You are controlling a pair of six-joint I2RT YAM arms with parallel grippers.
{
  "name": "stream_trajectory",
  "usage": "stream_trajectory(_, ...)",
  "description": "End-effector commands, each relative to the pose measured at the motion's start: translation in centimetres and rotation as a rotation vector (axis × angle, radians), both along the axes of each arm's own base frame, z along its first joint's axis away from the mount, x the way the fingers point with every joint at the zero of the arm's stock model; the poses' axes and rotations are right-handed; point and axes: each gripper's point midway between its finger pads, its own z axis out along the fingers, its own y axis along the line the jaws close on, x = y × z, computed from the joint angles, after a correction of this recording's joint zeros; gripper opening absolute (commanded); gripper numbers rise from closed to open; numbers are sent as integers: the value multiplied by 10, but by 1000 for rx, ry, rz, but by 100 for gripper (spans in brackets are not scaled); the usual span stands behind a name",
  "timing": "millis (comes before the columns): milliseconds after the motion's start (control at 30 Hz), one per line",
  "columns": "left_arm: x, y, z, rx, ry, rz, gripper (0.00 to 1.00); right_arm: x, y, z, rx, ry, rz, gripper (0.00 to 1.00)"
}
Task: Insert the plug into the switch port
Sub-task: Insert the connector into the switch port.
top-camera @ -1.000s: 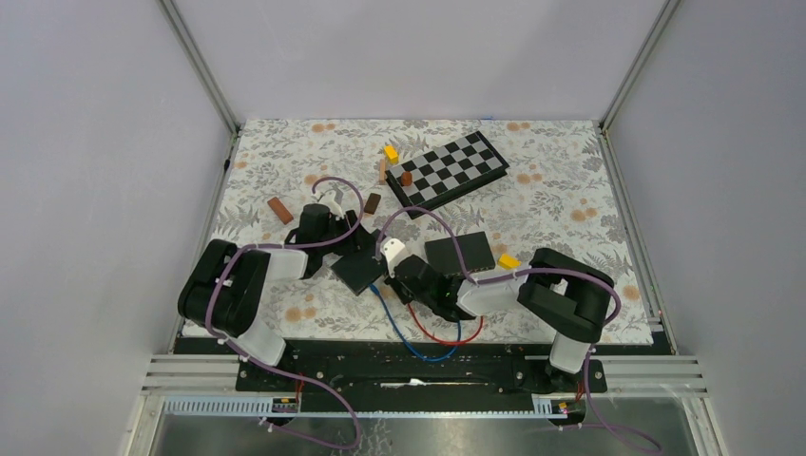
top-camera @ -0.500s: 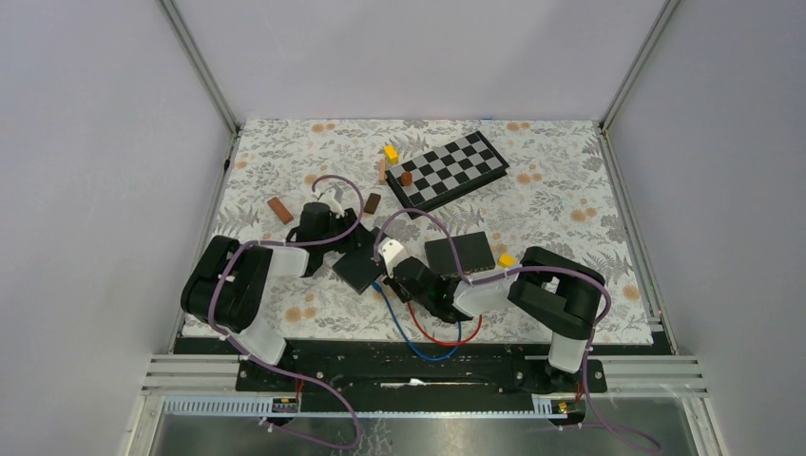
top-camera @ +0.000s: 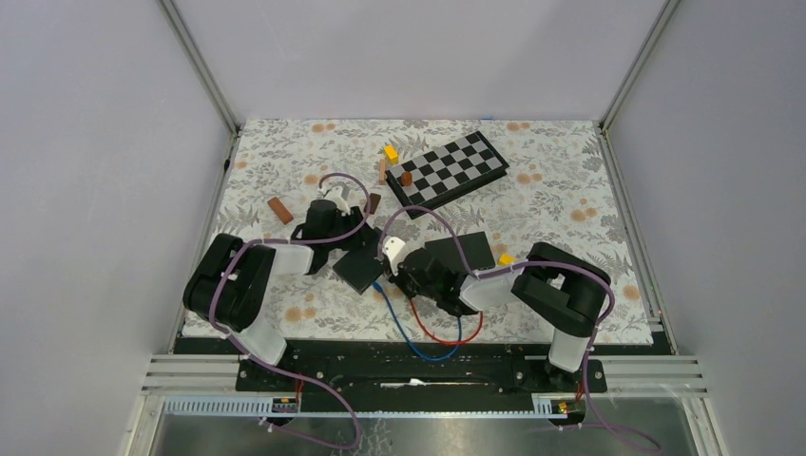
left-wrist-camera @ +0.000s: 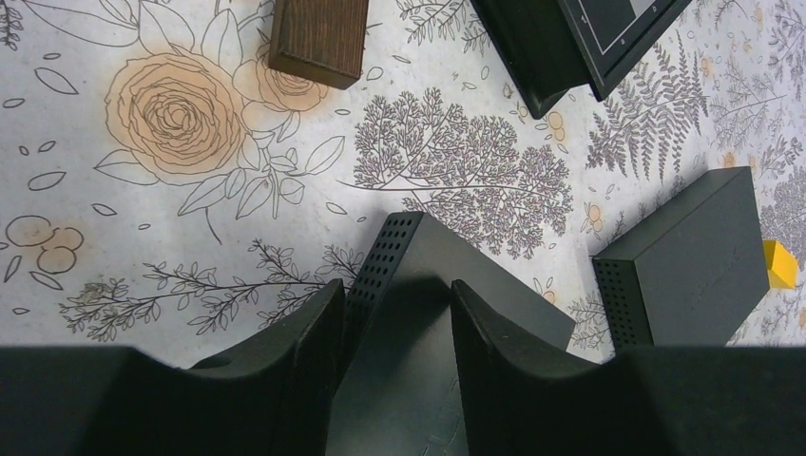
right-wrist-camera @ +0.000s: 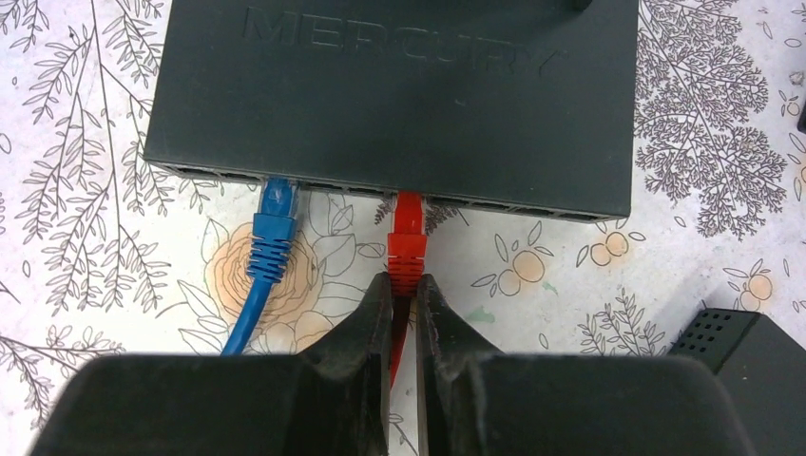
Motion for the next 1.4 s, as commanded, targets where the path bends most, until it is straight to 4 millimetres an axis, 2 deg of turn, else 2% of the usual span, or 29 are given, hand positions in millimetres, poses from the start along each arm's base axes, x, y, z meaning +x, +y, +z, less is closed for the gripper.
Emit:
stream_trajectory(0, -75, -8, -54, 43, 309, -106, 46, 34, 7, 47, 132, -121, -7, 0)
stream_trajectory(200, -102, -17, -63, 23, 379, -133, 45, 30, 3, 44, 135, -127, 12, 0)
stream_trajectory(400, -114, -14, -61, 14, 384, -122, 51, 27, -1, 42, 122, -148, 42, 0)
stream_trajectory(667, -131, -20, -65, 34, 418, -160, 49, 27, 0, 44, 128, -151, 45, 0)
stream_trajectory(933, -149, -23, -66, 18, 457, -189, 42, 26, 12, 59, 151, -186, 115, 0)
stream_trajectory(1067, -154, -26, -67, 17, 458, -211, 42, 29, 18, 63, 180, -168, 99, 0)
stream_trajectory(1200, -155, -30, -66, 11, 454, -232, 36, 34, 25, 68, 226, -160, 76, 0)
stream_trajectory(1367, -155, -31, -66, 7, 452, -238, 35, 40, 33, 89, 249, -209, 91, 0)
